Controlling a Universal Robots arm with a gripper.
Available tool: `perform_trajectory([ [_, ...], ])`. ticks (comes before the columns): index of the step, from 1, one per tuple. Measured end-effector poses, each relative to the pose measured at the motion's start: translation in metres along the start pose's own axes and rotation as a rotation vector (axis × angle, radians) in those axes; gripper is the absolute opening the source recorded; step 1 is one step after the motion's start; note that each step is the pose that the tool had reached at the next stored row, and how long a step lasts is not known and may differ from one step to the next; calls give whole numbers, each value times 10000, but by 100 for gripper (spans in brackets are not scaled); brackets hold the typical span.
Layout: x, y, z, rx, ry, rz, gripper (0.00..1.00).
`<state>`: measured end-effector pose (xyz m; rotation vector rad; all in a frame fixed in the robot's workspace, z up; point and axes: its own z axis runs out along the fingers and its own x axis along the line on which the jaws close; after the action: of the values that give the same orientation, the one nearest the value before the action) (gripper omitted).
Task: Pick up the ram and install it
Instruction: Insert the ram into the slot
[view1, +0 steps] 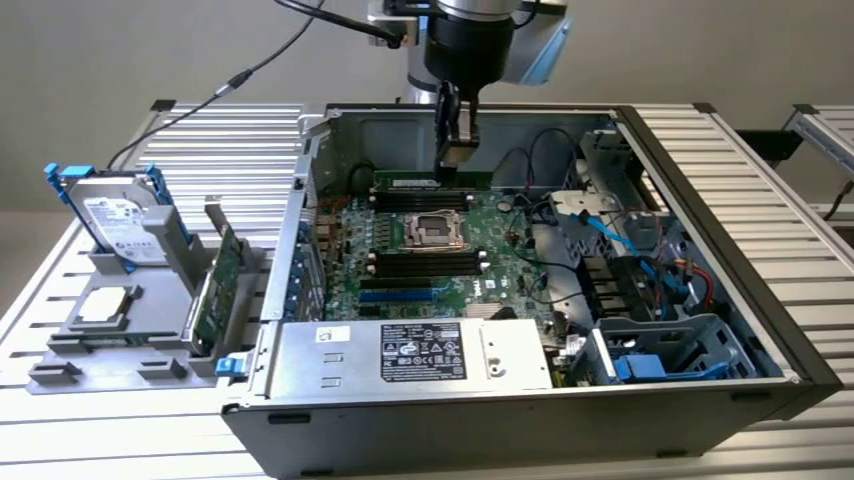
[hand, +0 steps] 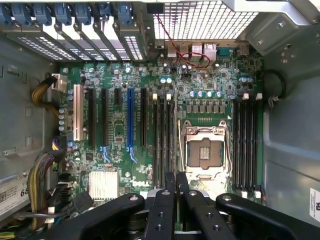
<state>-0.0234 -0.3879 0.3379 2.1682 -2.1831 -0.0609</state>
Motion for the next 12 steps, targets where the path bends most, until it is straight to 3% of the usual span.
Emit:
perform_trajectory([
  [12, 59, -16, 218, 0, -1, 0, 13],
])
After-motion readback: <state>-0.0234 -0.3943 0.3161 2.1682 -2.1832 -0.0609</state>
